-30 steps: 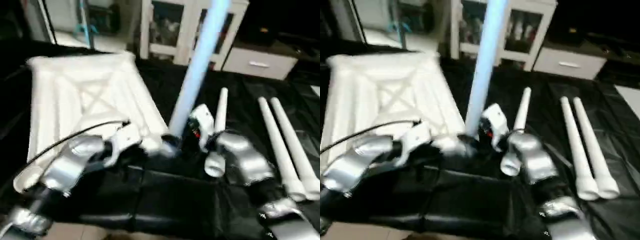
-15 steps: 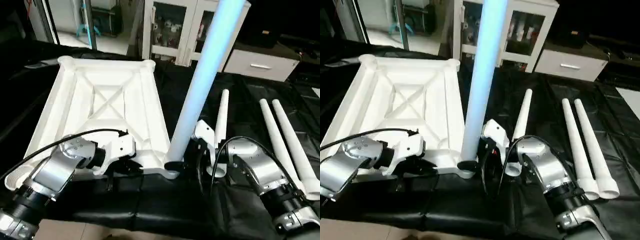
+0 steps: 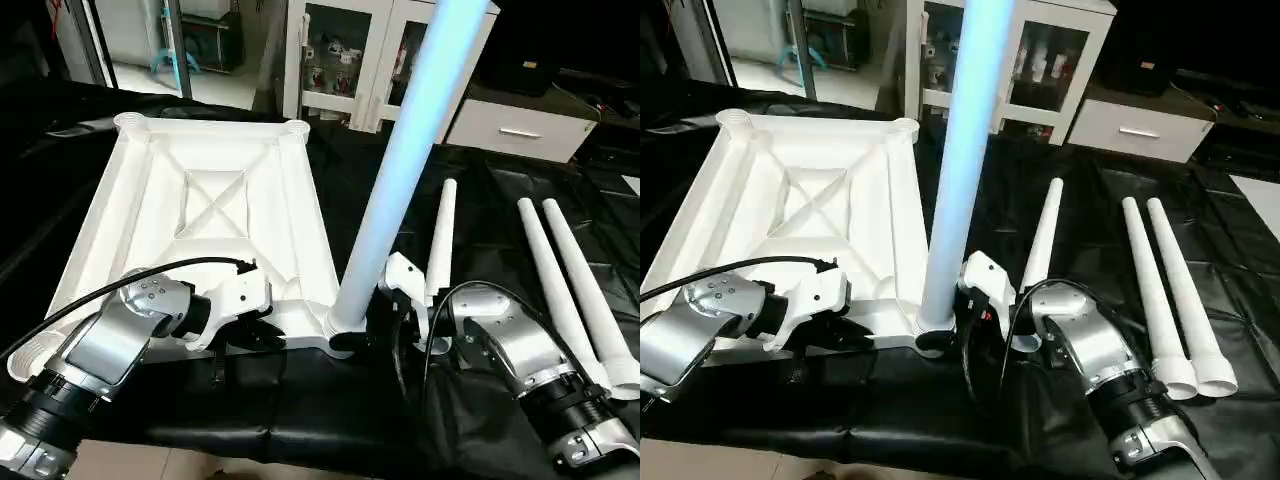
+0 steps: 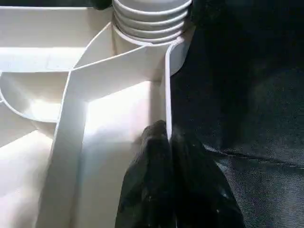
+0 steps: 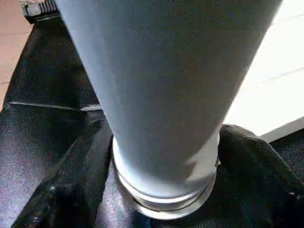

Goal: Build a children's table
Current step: Rotate leg to tighten

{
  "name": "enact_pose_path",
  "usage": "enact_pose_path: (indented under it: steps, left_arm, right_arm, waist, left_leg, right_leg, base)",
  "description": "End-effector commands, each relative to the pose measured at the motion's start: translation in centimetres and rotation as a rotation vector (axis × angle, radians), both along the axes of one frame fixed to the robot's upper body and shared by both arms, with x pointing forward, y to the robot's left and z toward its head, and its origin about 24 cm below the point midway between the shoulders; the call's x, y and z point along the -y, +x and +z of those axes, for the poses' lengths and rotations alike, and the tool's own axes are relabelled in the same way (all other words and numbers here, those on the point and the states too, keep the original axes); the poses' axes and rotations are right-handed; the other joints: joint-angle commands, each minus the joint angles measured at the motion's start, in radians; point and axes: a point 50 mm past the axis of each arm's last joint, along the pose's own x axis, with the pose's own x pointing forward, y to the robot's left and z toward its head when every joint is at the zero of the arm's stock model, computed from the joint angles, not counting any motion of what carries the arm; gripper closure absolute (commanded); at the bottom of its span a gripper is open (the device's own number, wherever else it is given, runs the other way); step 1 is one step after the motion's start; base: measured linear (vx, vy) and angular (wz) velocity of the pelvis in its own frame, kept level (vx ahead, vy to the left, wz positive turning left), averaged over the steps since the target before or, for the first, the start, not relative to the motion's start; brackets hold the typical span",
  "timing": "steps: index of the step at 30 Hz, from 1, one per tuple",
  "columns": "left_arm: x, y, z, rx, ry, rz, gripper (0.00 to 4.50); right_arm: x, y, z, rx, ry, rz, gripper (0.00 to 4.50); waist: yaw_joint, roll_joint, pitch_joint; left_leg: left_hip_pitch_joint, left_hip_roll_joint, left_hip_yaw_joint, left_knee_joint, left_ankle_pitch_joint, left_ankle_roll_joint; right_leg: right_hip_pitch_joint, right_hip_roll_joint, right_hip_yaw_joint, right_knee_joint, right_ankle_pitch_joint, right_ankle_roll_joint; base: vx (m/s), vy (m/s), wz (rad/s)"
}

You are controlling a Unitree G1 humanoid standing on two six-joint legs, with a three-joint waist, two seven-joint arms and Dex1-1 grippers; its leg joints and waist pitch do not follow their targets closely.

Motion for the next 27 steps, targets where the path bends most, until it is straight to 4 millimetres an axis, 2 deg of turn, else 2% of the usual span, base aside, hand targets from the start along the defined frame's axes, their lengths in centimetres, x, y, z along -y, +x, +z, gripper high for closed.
enact_pose_path:
  steps: [1, 2, 4, 7, 17, 18, 19, 20, 22, 23, 25, 26, 27]
  left_arm:
    - [1.0, -1.5, -1.8, -0.107, 0.026, -0.083, 4.50]
    - [1.0, -1.5, -1.8, -0.108, 0.027, -0.083, 4.50]
    - [1.0, -1.5, -1.8, -0.110, 0.027, -0.084, 4.50]
    - [1.0, -1.5, -1.8, -0.114, 0.029, -0.085, 4.50]
    - [0.9, -1.7, -1.9, -0.123, 0.027, -0.077, 4.50]
    - [1.3, -1.2, -1.9, -0.093, 0.000, -0.037, 4.50]
    - [1.4, -1.2, -1.9, -0.091, -0.001, -0.035, 4.50]
    - [1.5, -1.0, -2.0, -0.075, -0.007, -0.016, 4.50]
    - [2.1, 0.0, -2.1, -0.033, -0.019, 0.062, 4.50]
    - [2.4, 0.6, -2.2, -0.003, -0.021, 0.112, 4.50]
    - [3.1, 1.6, -2.2, 0.037, -0.028, 0.204, 4.50]
    - [3.5, 2.2, -2.2, 0.065, -0.041, 0.268, 4.50]
    - [4.3, 3.4, -2.1, 0.086, -0.058, 0.407, 4.50]
  right_arm:
    - [0.0, 0.0, 0.1, 0.010, -0.007, 0.011, 1.37]
    - [0.0, 0.0, 0.1, 0.010, -0.006, 0.012, 1.37]
    - [0.0, 0.0, 0.1, 0.009, -0.005, 0.013, 1.66]
    - [-0.1, 0.0, 0.1, 0.004, -0.001, 0.019, 1.75]
    - [-0.2, -0.1, 0.0, -0.009, 0.010, 0.018, 1.78]
    - [-0.5, 0.6, -0.3, -0.003, 0.022, -0.078, 1.78]
    - [-0.6, 0.7, -0.3, -0.002, 0.022, -0.084, 1.78]
    - [-0.6, 1.1, -0.4, 0.006, 0.018, -0.132, 1.78]
    - [-1.0, 2.0, -1.1, -0.006, 0.011, -0.266, 1.78]
    - [-1.3, 2.4, -1.4, -0.016, 0.015, -0.330, 1.78]
    - [-1.9, 2.8, -1.8, -0.036, 0.024, -0.414, 1.78]
    - [-2.4, 3.1, -2.0, -0.040, 0.029, -0.474, 1.79]
    - [-3.4, 3.8, -2.4, -0.058, 0.034, -0.610, 1.79]
  waist:
    - [-0.001, 0.018, -0.057]
    - [-0.001, 0.017, -0.058]
    - [-0.001, 0.017, -0.058]
    - [-0.001, 0.016, -0.058]
    - [-0.001, 0.016, -0.058]
    - [-0.002, 0.016, -0.058]
    - [-0.003, 0.017, -0.056]
    - [-0.005, 0.017, -0.055]
    - [-0.013, 0.016, -0.044]
    - [-0.015, 0.017, -0.042]
    - [-0.026, 0.017, -0.037]
    - [-0.025, 0.017, -0.040]
    - [-0.026, 0.018, -0.044]
  left_leg:
    - [0.009, 0.030, -0.004, -0.065, -0.146, 0.004]
    - [0.009, 0.030, -0.004, -0.064, -0.146, 0.005]
    - [0.009, 0.030, -0.005, -0.064, -0.140, 0.006]
    - [0.008, 0.030, -0.004, -0.063, -0.142, 0.007]
    - [0.008, 0.029, -0.005, -0.062, -0.139, 0.009]
    - [0.009, 0.030, -0.004, -0.063, -0.141, 0.007]
    - [0.007, 0.029, -0.005, -0.063, -0.152, 0.002]
    - [0.007, 0.029, -0.005, -0.065, -0.164, -0.003]
    - [0.012, 0.028, -0.008, -0.071, -0.265, -0.033]
    - [0.015, 0.028, -0.011, -0.071, -0.296, -0.042]
    - [0.024, 0.026, -0.022, -0.073, -0.388, -0.054]
    - [0.027, 0.026, -0.023, -0.071, -0.393, -0.055]
    - [0.025, 0.026, -0.026, -0.070, -0.383, -0.055]
  right_leg:
    - [0.049, -0.078, 0.052, -0.057, -0.096, -0.193]
    - [0.049, -0.078, 0.052, -0.057, -0.096, -0.194]
    - [0.050, -0.078, 0.052, -0.056, -0.090, -0.195]
    - [0.050, -0.078, 0.052, -0.056, -0.092, -0.196]
    - [0.050, -0.078, 0.052, -0.055, -0.092, -0.197]
    - [0.049, -0.079, 0.052, -0.056, -0.097, -0.197]
    - [0.048, -0.079, 0.052, -0.059, -0.113, -0.197]
    - [0.047, -0.079, 0.052, -0.060, -0.133, -0.193]
    - [0.038, -0.082, 0.051, -0.079, -0.309, -0.162]
    - [0.038, -0.084, 0.051, -0.084, -0.365, -0.149]
    - [0.032, -0.089, 0.044, -0.102, -0.543, -0.095]
    - [0.031, -0.092, 0.044, -0.108, -0.567, -0.083]
    - [0.033, -0.094, 0.043, -0.108, -0.566, -0.075]
  base:
    - [0.000, 0.000, 0.00]
    - [0.000, 0.000, 0.00]
    - [0.000, 0.000, 0.00]
    - [0.000, 0.000, 0.00]
    - [0.000, 0.000, 0.00]
    - [0.000, 0.000, 0.00]
    - [0.000, 0.000, 0.00]
    - [0.000, 0.000, 0.00]
    - [0.000, 0.000, 0.00]
    - [0.000, 0.000, 0.00]
    - [-0.030, 0.003, -0.04]
    - [-0.060, 0.006, -0.08]
    - [-0.054, 0.007, -0.07]
